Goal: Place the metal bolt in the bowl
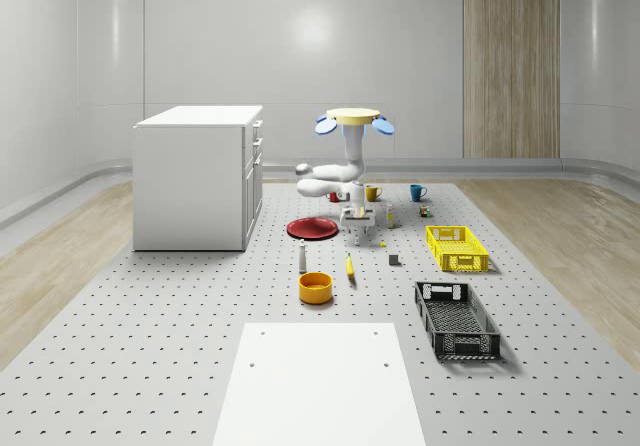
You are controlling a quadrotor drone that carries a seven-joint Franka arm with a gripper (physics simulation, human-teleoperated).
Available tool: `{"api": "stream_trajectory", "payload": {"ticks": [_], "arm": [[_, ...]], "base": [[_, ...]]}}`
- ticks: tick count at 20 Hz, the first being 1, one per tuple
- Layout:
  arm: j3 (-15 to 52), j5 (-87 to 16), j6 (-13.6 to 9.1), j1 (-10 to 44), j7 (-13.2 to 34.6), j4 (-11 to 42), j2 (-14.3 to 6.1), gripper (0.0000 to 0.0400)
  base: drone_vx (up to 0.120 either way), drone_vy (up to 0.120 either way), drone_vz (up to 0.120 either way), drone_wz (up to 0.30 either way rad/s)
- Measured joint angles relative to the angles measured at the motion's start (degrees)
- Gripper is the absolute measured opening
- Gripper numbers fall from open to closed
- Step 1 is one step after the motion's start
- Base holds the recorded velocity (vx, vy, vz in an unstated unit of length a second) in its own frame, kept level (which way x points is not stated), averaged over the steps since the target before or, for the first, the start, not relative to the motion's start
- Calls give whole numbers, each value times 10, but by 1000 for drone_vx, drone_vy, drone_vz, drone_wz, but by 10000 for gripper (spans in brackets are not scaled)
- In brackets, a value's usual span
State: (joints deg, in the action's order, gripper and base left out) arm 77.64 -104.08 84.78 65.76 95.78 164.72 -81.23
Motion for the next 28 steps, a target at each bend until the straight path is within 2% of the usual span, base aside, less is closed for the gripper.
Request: {"api": "stream_trajectory", "payload": {"ticks": [16,27,28], "arm": [[-57,-49,41,-2,-9,-13,-24,400],[-59,-51,50,20,-8,-34,-25,400],[-59,-51,51,21,-7,-35,-25,376]], "base": [[0,0,0,0],[0,0,0,0],[0,0,0,0]]}}
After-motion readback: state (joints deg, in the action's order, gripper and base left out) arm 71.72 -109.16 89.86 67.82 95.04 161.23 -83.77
